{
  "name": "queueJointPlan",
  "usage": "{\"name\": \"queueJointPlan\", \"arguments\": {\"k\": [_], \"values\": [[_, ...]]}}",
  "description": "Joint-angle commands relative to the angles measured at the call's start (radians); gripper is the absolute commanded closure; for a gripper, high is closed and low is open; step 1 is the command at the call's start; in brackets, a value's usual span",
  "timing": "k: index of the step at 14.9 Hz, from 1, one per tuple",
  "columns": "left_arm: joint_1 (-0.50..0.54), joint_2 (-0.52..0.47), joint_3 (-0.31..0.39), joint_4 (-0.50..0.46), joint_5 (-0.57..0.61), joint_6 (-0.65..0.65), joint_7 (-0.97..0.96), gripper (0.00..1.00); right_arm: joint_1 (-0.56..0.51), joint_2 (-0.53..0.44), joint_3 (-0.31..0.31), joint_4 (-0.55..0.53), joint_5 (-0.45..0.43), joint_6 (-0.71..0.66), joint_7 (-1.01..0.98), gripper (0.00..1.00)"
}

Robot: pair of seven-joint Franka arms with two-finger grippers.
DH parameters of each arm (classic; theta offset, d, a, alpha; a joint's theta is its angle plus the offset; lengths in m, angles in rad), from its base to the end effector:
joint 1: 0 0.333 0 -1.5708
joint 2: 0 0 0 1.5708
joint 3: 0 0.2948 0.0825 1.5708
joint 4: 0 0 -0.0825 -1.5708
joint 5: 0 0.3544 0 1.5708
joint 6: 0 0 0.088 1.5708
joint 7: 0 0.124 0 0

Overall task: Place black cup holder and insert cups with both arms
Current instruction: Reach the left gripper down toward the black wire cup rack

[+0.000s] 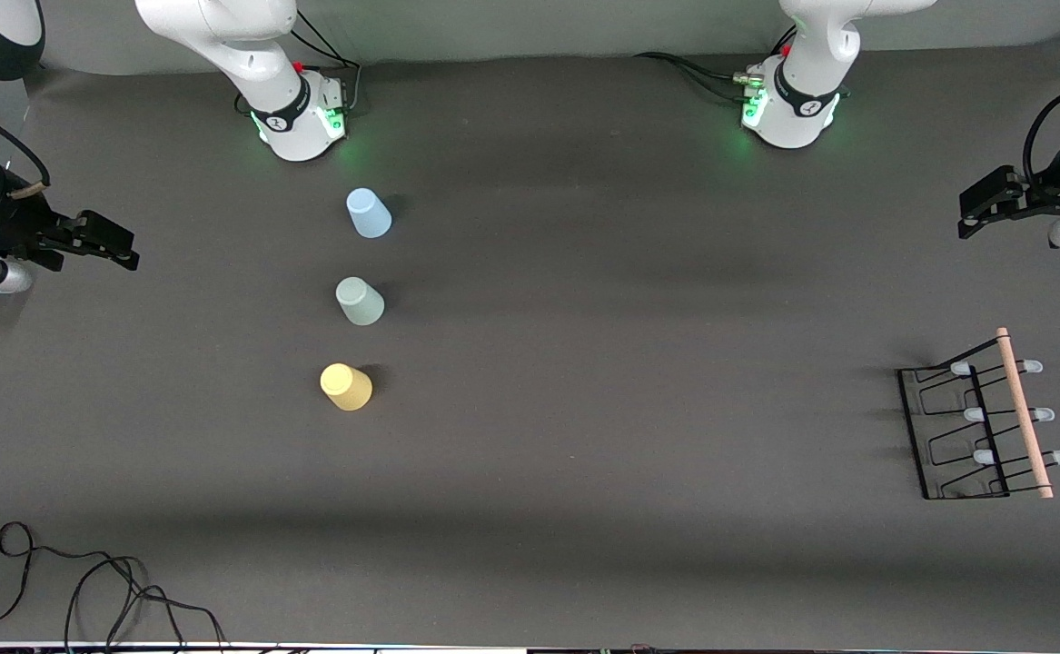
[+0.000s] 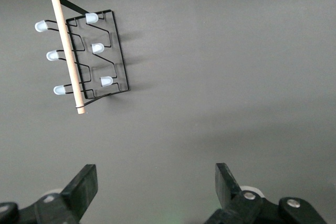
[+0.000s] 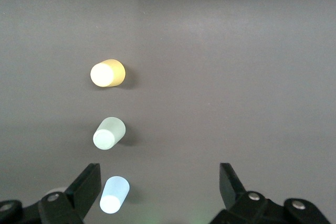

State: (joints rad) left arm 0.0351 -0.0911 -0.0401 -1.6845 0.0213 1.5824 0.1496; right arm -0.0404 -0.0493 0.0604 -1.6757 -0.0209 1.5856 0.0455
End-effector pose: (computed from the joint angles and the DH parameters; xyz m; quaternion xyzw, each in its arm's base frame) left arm 0.4982 -0.0007 0.5836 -0.9969 0.0773 0.0064 0.0120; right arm 0.5091 0.0083 0.5667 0.9996 -0.0124 -0.0200 0.0126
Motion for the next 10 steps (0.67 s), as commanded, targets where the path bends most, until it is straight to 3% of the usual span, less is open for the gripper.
{"name": "queueJointPlan", "arguments": {"k": [1,6,10], "values": [[-0.003,0.013,0.005,-0.006,-0.004,0.013,-0.019,0.00,-0.003,-0.001,0.002,0.005,0.019,-0.007,0.008,0.00],[0.061,0.105,0.016,0.000,-0.004,0.060,-0.002,0.00,0.001,-0.001,0.004,0.008,0.019,-0.007,0.008,0.00],[0.153,0.261,0.017,0.060,-0.004,0.145,0.075,0.01,0.001,-0.001,0.002,0.005,0.019,-0.007,0.008,0.00]]}}
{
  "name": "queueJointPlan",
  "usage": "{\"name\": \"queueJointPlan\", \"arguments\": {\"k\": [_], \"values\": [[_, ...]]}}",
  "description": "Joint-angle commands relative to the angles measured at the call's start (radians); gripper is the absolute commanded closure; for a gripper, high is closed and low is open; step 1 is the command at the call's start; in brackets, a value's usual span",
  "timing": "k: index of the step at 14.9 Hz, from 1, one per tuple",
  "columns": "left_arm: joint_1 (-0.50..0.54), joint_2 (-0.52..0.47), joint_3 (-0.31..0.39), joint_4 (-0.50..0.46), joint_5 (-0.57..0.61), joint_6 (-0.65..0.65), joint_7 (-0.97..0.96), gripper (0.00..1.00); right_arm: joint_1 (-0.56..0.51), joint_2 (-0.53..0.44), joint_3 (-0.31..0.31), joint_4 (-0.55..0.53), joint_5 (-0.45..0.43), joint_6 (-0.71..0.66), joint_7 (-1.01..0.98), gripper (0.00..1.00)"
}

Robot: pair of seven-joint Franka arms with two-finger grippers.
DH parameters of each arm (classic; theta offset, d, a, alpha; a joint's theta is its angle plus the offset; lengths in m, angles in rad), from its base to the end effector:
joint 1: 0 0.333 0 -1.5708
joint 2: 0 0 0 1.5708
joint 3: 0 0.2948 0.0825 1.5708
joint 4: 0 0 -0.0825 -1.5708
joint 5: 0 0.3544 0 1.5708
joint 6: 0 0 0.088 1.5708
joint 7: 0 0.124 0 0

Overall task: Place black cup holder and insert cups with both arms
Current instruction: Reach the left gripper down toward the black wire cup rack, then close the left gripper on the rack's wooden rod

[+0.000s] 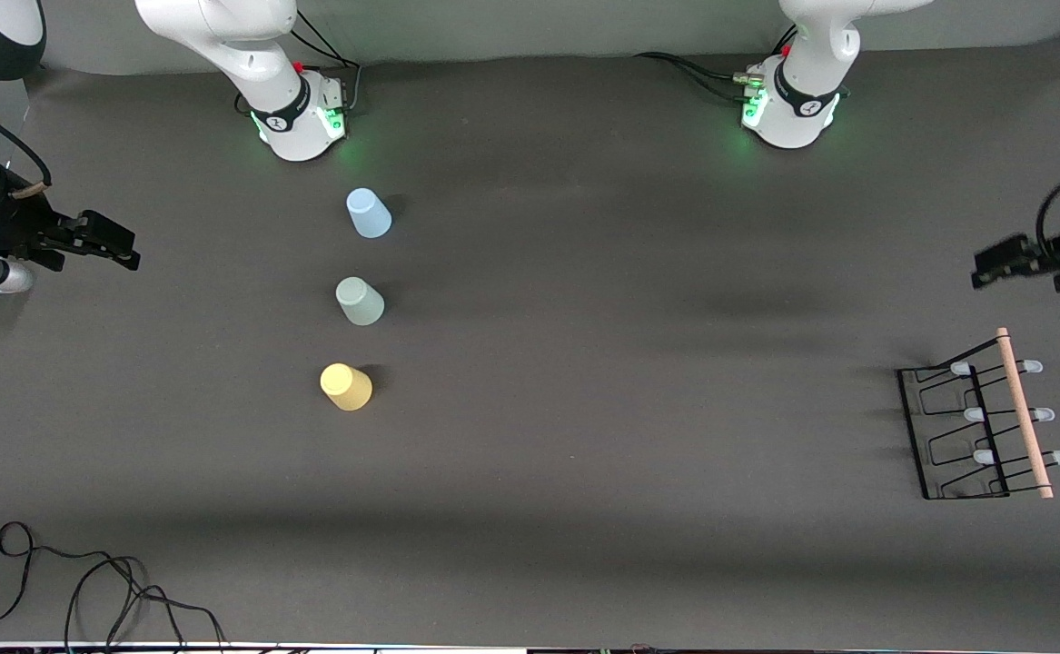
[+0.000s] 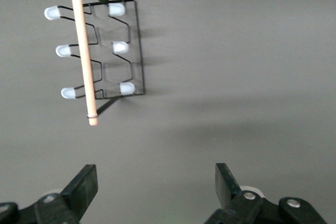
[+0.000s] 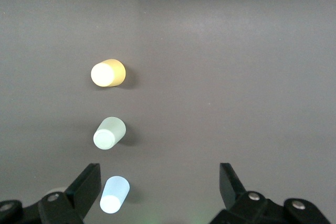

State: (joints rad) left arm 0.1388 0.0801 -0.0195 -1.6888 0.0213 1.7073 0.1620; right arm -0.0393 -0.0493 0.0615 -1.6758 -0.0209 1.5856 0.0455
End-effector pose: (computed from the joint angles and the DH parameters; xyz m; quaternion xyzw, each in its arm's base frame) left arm 0.5455 0.0681 0.5022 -0.9992 0.0231 0.0318 0.0053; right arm 0.5091 0.0094 0.5666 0.9997 -0.0113 -0.0201 0.0126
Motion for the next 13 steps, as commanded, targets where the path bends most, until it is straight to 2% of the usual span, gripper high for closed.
{"name": "queueJointPlan", "arguments": {"k": [1,5,7,13], "values": [[0.065,0.127,-0.002,0.087,-0.003,0.040,0.095,0.01,-0.002,-0.001,0.001,0.005,0.019,-0.007,0.008,0.00],[0.113,0.226,-0.004,0.113,-0.003,0.165,0.123,0.03,-0.002,-0.001,0.001,0.005,0.019,-0.007,0.008,0.00],[0.114,0.285,-0.004,0.112,-0.001,0.236,0.125,0.15,-0.002,-0.001,0.001,0.005,0.019,-0.006,0.008,0.00],[0.130,0.406,-0.002,0.112,0.009,0.373,0.123,0.15,-0.002,-0.001,0.001,0.004,0.019,-0.007,0.008,0.00]]}}
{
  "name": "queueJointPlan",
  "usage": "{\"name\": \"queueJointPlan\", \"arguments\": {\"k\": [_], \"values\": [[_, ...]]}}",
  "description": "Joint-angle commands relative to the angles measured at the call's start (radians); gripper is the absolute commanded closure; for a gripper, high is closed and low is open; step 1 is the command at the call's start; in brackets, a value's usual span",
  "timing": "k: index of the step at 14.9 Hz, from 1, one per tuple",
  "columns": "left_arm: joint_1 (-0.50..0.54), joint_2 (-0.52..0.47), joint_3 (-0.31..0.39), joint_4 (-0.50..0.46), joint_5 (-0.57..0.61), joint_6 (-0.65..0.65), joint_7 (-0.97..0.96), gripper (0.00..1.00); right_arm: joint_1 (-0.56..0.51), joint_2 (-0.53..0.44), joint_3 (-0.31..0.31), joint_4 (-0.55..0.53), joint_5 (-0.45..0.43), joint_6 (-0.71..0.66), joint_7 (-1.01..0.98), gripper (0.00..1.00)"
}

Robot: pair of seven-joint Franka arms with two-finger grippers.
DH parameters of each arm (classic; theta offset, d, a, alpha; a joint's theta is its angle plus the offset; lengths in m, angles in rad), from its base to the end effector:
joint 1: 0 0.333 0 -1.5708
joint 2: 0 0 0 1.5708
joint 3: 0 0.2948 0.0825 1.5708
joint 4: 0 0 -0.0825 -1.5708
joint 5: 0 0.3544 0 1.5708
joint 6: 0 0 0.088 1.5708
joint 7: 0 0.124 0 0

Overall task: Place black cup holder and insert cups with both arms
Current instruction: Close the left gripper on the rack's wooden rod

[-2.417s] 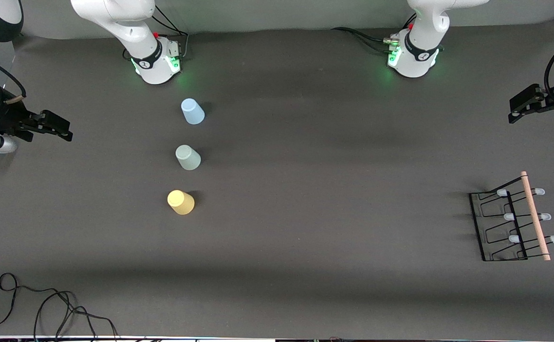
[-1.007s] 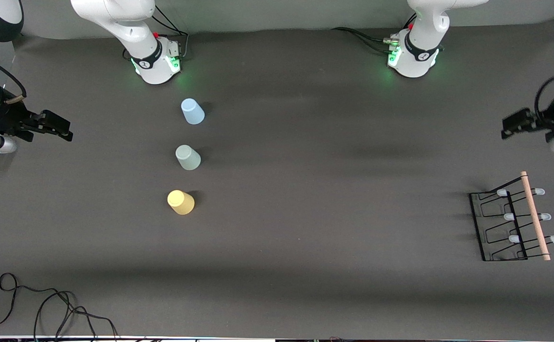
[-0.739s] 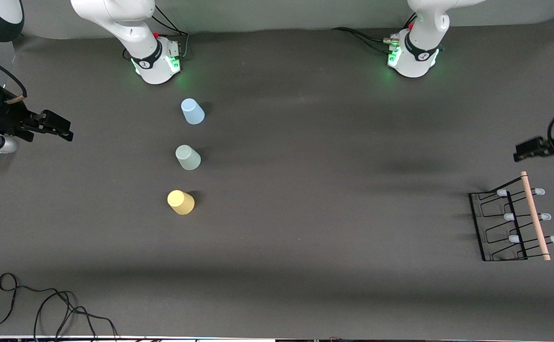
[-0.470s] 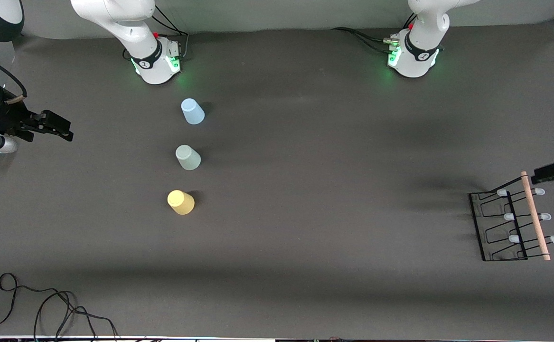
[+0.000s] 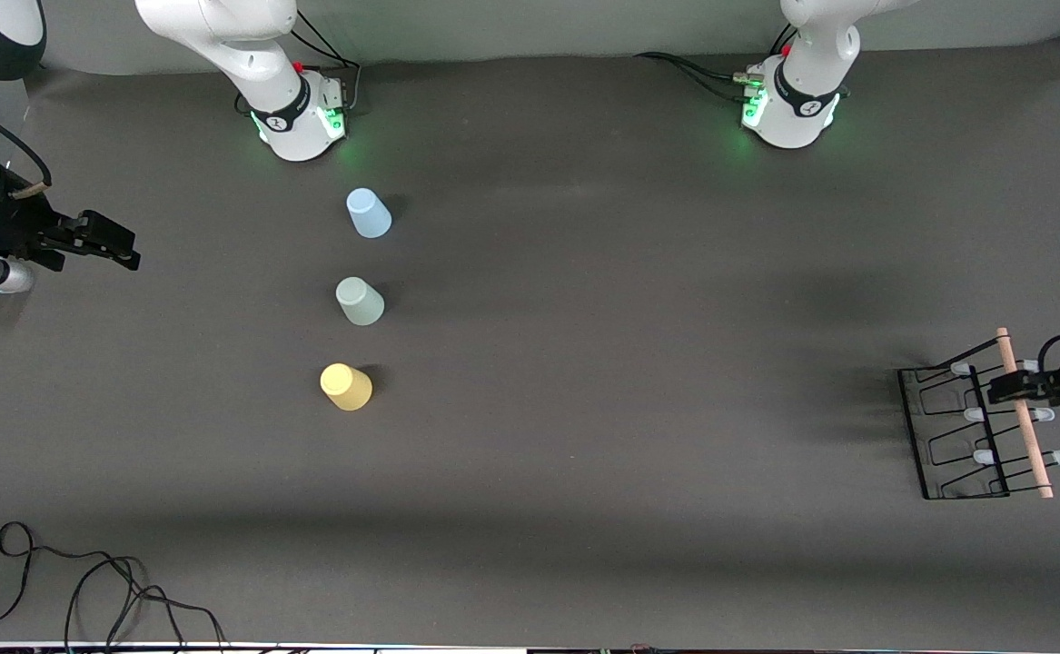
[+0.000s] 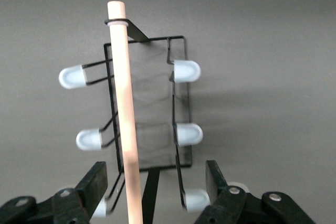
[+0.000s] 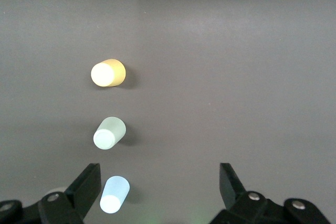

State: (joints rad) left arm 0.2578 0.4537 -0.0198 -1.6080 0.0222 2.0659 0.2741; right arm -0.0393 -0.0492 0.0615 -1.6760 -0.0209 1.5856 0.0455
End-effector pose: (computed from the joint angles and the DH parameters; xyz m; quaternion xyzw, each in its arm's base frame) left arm 0.6245 0.1545 0.3439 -0.9997 0.0223 -0.0007 0.0058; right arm 0.5091 0.0094 0.5665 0.9997 -0.0113 -0.0202 0.0126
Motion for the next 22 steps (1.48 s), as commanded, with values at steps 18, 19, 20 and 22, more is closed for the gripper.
{"name": "queueJointPlan", "arguments": {"k": [18,19,20,22], "values": [[0.029,0.039,-0.005,0.060,0.012,-0.057,0.046,1.00,-0.002,-0.003,0.001,0.002,0.019,-0.007,0.008,0.00],[0.028,0.022,-0.006,0.085,0.009,-0.114,0.040,1.00,-0.002,-0.003,0.001,0.002,0.019,-0.007,0.008,0.00],[0.026,0.014,-0.011,0.118,-0.002,-0.181,0.033,1.00,-0.002,-0.003,0.001,0.002,0.019,-0.007,0.008,0.00],[-0.004,-0.009,-0.011,0.155,-0.005,-0.291,0.024,1.00,-0.002,-0.003,0.001,0.002,0.019,-0.009,0.008,0.00]]}}
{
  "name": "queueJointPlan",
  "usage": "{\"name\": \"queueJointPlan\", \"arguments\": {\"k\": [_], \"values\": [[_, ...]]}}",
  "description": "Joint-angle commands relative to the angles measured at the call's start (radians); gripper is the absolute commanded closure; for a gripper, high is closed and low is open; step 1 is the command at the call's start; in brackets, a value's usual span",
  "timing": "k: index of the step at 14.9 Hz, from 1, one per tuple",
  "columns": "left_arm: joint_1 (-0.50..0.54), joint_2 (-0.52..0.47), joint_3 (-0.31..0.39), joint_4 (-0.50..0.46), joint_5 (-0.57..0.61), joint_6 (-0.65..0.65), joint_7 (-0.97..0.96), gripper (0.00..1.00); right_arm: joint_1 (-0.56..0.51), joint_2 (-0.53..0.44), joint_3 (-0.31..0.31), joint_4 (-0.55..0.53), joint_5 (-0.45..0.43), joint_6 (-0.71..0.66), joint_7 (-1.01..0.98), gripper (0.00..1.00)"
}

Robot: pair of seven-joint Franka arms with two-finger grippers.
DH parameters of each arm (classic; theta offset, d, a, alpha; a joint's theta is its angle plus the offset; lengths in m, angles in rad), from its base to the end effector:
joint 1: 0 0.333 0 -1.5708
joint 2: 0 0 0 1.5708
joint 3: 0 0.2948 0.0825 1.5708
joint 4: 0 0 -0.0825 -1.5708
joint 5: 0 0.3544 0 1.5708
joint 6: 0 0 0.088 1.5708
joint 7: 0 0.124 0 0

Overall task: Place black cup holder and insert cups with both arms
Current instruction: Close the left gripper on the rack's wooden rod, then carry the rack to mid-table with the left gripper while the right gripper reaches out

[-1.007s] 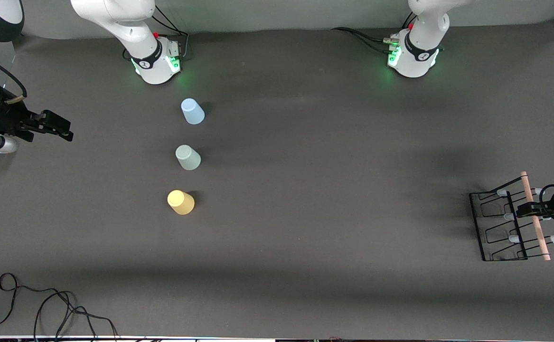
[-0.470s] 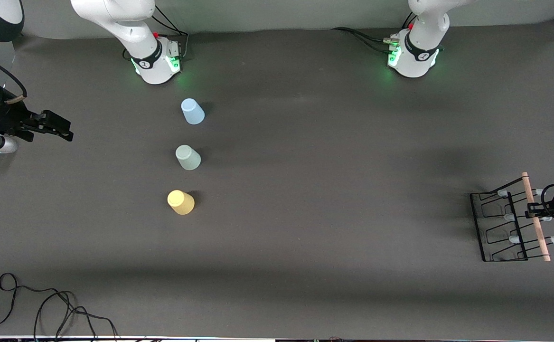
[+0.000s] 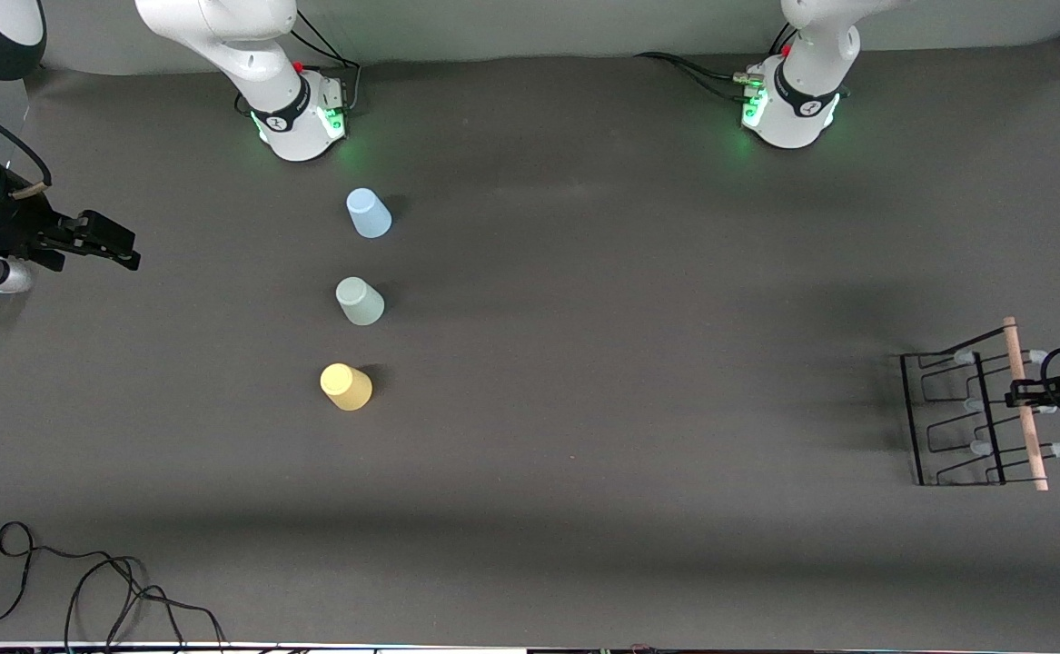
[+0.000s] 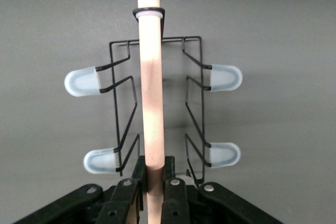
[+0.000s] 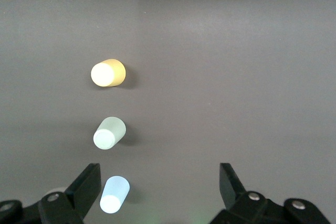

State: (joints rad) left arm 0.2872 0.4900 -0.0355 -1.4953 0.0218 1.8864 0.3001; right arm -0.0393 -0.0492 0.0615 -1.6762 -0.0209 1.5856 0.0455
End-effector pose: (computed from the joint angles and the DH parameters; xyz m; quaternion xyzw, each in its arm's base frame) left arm 0.6229 0.1654 0.3551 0.9984 -0.0264 -0.0479 0.0117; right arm 0.5091 0.0094 0.5664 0.9996 -0.0113 -0.0203 0.0126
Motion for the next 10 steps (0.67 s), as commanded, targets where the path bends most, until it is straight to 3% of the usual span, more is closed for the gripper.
{"name": "queueJointPlan", "arguments": {"k": [1,5,10], "values": [[-0.063,-0.069,0.005,0.037,-0.005,-0.131,-0.030,1.00,-0.002,-0.003,0.001,0.003,0.019,-0.009,0.008,0.00],[-0.239,-0.157,0.003,-0.028,-0.014,-0.155,-0.229,1.00,-0.002,-0.003,0.001,0.003,0.019,-0.009,0.008,0.00],[-0.446,-0.191,0.003,-0.049,-0.077,-0.176,-0.477,1.00,-0.002,-0.003,0.001,0.003,0.019,-0.010,0.008,0.00]]}}
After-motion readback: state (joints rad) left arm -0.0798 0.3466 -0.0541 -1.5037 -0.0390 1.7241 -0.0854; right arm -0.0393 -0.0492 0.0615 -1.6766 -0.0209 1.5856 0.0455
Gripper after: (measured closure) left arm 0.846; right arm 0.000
